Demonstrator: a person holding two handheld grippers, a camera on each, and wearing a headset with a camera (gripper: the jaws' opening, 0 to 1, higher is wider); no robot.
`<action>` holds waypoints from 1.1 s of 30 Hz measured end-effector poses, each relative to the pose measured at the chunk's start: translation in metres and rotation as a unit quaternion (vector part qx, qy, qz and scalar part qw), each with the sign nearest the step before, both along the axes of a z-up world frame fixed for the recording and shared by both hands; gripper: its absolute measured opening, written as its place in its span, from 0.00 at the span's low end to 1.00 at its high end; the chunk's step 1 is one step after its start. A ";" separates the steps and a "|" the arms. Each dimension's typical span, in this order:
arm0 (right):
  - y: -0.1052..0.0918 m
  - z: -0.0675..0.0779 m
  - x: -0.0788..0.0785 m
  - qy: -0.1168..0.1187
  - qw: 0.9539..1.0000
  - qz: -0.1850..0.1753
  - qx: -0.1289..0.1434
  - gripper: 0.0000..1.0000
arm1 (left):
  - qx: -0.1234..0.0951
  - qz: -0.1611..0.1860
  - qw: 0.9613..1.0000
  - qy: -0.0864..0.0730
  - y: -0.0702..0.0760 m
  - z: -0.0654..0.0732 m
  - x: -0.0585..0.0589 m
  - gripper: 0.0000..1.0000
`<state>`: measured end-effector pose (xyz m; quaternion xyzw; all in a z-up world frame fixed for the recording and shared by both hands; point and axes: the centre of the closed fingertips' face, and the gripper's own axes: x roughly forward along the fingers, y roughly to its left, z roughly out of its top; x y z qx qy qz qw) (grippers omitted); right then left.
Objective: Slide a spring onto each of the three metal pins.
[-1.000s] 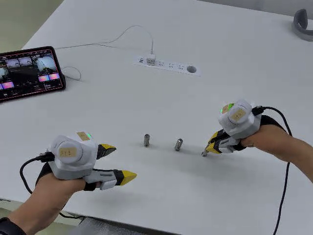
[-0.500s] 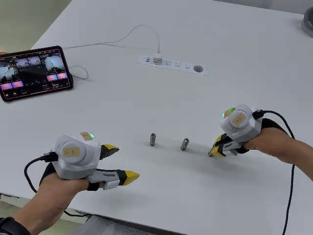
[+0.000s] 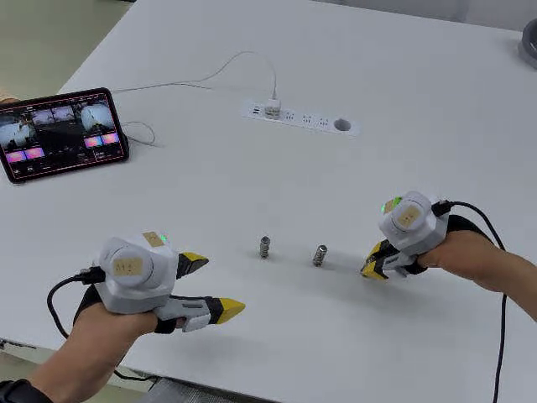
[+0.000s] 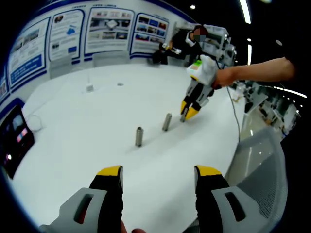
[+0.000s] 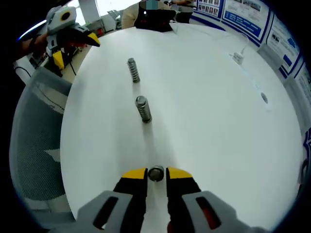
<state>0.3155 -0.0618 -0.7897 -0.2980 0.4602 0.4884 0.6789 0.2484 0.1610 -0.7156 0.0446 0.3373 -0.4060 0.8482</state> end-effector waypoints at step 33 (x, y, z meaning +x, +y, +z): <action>-0.039 0.030 -0.032 -0.021 0.966 -0.223 0.128 0.60 | -0.033 0.025 0.999 -0.001 -0.005 0.014 0.019 0.73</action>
